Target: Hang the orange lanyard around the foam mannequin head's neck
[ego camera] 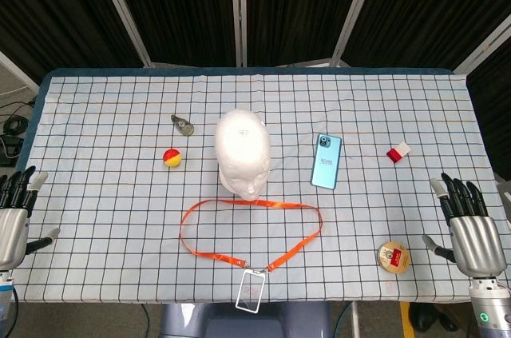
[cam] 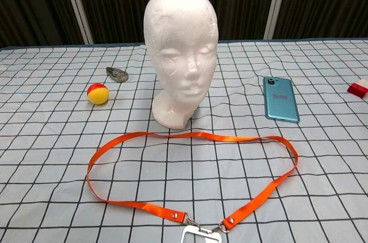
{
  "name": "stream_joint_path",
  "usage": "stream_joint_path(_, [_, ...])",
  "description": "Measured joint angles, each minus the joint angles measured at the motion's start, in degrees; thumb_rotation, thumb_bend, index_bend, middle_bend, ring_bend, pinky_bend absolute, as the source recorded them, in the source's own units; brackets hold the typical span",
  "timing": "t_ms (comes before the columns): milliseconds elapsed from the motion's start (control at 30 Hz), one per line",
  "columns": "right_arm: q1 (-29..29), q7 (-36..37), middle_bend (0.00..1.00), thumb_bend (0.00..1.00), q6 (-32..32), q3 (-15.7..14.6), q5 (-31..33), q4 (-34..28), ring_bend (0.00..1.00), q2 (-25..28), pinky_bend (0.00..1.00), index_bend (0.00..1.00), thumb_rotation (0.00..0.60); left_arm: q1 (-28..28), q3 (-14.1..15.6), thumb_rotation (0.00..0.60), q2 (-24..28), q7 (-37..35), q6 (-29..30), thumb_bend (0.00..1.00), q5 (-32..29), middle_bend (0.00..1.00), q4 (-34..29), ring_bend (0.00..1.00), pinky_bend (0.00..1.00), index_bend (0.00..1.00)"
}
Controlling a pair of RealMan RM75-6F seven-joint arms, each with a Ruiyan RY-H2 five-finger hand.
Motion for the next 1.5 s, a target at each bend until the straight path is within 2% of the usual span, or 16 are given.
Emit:
stream_joint_path(333, [0.4, -0.2, 0.0, 0.0, -2.7, -0.8, 0.7, 0.0, 0.0, -0.6, 0.0, 0.02, 0.6, -0.2, -0.3, 0.6, -0.8, 0.5, -0.5, 0.0, -1.0, 0.0, 1.2, 0.0, 0.0, 0.0])
stream_joint_path(400, [1.4, -0.5, 0.0, 0.0, -4.8, -0.9, 0.8, 0.2, 0.0, -0.9, 0.0, 0.08, 0.6, -0.4, -0.4, 0.6, -1.4, 0.6, -0.6, 0.0, -1.0, 0.0, 1.9, 0.0, 0.0, 0.0])
stream_joint_path(500, [3.7, -0.7, 0.0, 0.01, -8.7, -0.7, 1.0, 0.1, 0.0, -1.3, 0.0, 0.26, 0.6, -0.9, -0.7, 0.6, -2.3, 1.0, -1.4, 0.0, -1.4, 0.0, 3.0, 0.0, 0.0, 0.0])
stream_joint_path(567, [6.0, -0.3, 0.0, 0.08, -12.7, -0.2, 1.5, -0.3, 0.0, -1.6, 0.0, 0.36, 0.6, -1.4, -1.0, 0.6, -3.0, 1.1, -1.9, 0.0, -1.8, 0.0, 4.0, 0.0, 0.0, 0.0])
stream_joint_path(600, [7.6, 0.1, 0.0, 0.1, -15.4, 0.1, 2.0, -0.6, 0.0, -1.8, 0.0, 0.38, 0.6, -1.6, -1.2, 0.6, -3.3, 1.2, -2.0, 0.0, -2.0, 0.0, 4.5, 0.0, 0.0, 0.0])
stream_joint_path(667, [10.1, 0.5, 0.0, 0.16, -19.9, 0.8, 3.3, -0.8, 0.0, -2.3, 0.0, 0.38, 0.6, -2.1, -1.7, 0.6, -4.2, 1.2, -2.5, 0.0, -2.5, 0.0, 5.8, 0.0, 0.0, 0.0])
stream_joint_path(800, [16.5, -0.4, 0.0, 0.18, -29.7, 2.4, 7.3, -0.4, 0.0, -4.7, 0.0, 0.39, 0.6, -2.7, -2.0, 0.6, -5.4, 1.9, -3.5, 0.0, -3.6, 0.0, 6.9, 0.0, 0.0, 0.0])
stream_joint_path(900, [21.6, -4.1, 0.0, 0.2, -35.5, 3.5, 11.4, 1.2, 0.0, -8.9, 0.0, 0.4, 0.6, -2.9, -2.1, 0.6, -5.8, 2.4, -4.0, 0.0, -4.6, 0.0, 7.0, 0.0, 0.0, 0.0])
stream_joint_path(1133, [27.0, -11.2, 0.0, 0.24, -39.9, 4.9, 17.6, 6.5, 0.0, -17.8, 0.0, 0.45, 0.6, -3.5, -2.6, 0.6, -6.8, 4.2, -5.3, 0.0, -7.0, 0.0, 7.9, 0.0, 0.0, 0.0])
stream_joint_path(1500, [31.4, -17.1, 0.0, 0.26, -40.9, 5.5, 22.1, 11.0, 0.0, -24.3, 0.0, 0.47, 0.6, -3.7, -2.9, 0.6, -7.6, 5.1, -5.3, 0.0, -8.3, 0.0, 8.7, 0.0, 0.0, 0.0])
